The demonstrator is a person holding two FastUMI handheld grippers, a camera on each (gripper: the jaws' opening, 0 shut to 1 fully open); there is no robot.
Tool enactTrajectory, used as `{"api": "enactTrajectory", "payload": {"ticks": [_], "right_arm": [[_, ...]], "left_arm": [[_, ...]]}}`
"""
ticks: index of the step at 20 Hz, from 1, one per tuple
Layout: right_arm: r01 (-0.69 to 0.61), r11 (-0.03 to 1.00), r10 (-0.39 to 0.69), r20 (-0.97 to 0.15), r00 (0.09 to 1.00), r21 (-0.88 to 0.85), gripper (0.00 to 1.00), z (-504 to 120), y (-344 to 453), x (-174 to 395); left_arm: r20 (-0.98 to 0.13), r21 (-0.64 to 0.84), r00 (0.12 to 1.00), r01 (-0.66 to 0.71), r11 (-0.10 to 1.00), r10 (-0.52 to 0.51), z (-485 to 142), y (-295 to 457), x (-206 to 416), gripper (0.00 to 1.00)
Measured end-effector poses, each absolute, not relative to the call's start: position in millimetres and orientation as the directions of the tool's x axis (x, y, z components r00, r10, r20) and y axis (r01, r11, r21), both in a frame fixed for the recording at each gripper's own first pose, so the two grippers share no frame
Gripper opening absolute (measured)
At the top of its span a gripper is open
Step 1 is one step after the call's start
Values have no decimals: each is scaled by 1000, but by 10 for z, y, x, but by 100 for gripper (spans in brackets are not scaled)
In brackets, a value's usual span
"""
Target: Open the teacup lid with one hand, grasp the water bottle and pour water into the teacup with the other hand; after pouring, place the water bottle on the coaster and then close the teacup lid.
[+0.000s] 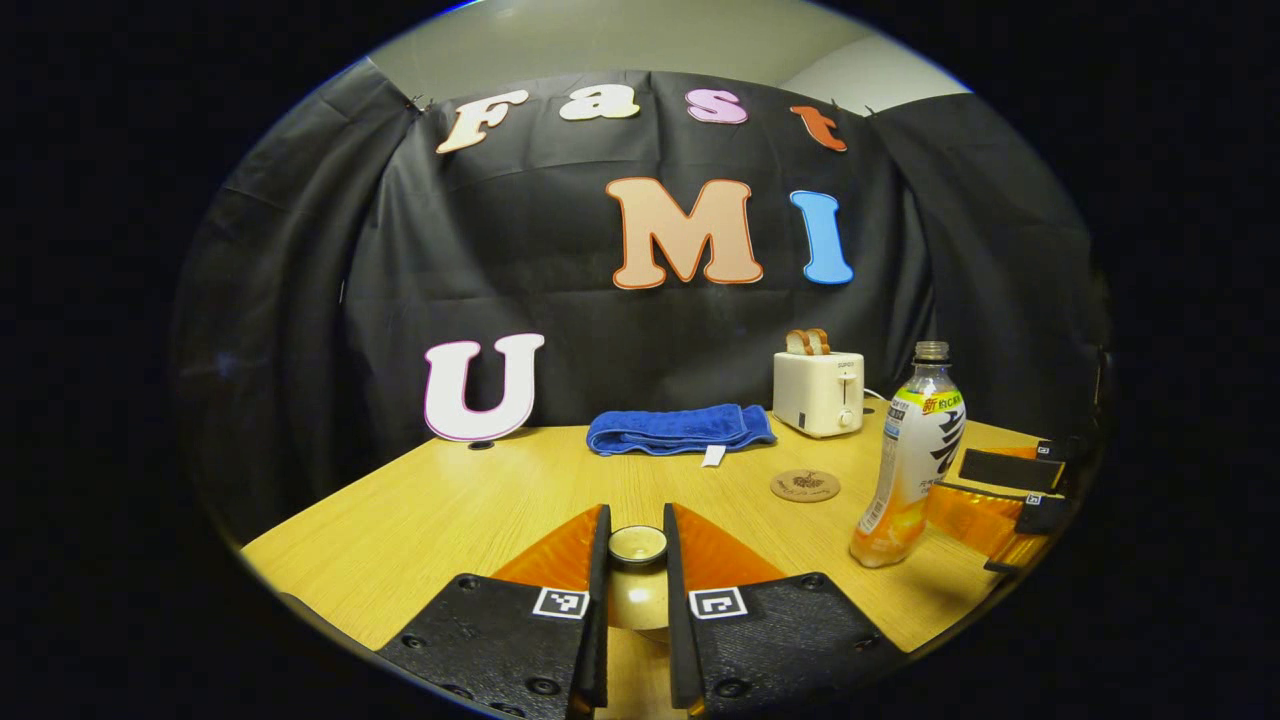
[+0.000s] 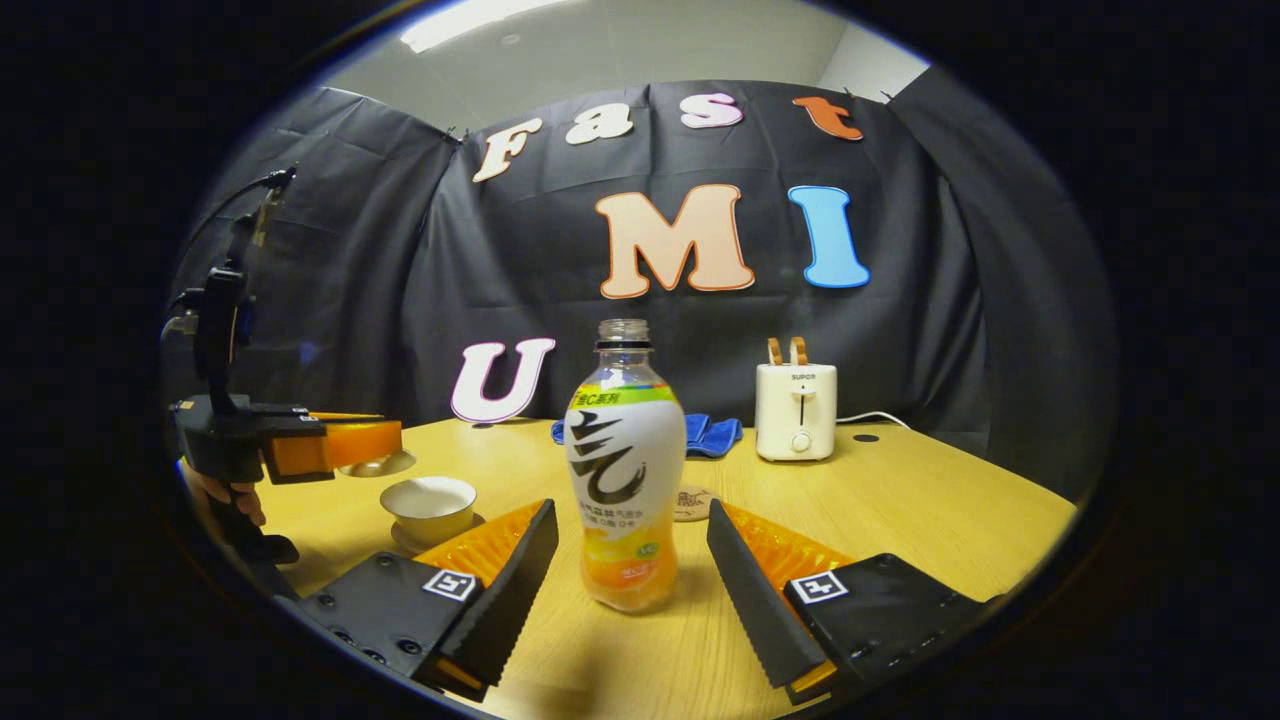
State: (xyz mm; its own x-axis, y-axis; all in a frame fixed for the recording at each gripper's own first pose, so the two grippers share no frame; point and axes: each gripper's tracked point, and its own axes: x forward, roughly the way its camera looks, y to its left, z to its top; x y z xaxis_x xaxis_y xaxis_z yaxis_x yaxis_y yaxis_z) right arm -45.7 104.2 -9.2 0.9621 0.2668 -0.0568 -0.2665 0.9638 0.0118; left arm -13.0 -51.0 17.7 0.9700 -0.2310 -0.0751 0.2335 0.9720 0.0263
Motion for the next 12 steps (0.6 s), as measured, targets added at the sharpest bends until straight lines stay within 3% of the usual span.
{"api": "enactTrajectory", "payload": {"ticks": [4,6,8,12], "right_arm": [[-275,961,275,-64,959,9,94,-105,1180,-348],[-274,962,274,-68,959,4,100,-118,1218,-276],[-264,964,263,-78,962,0,94,-134,1236,-217],[-253,967,252,-95,963,5,98,-170,1261,-93]], "left_arm": [[-71,23,974,218,976,-216,198,-429,-133,22],[-68,21,976,207,978,-205,203,-375,-130,21],[-63,17,978,199,980,-198,217,-337,-127,22],[-58,9,981,188,982,-187,233,-283,-126,22]]}}
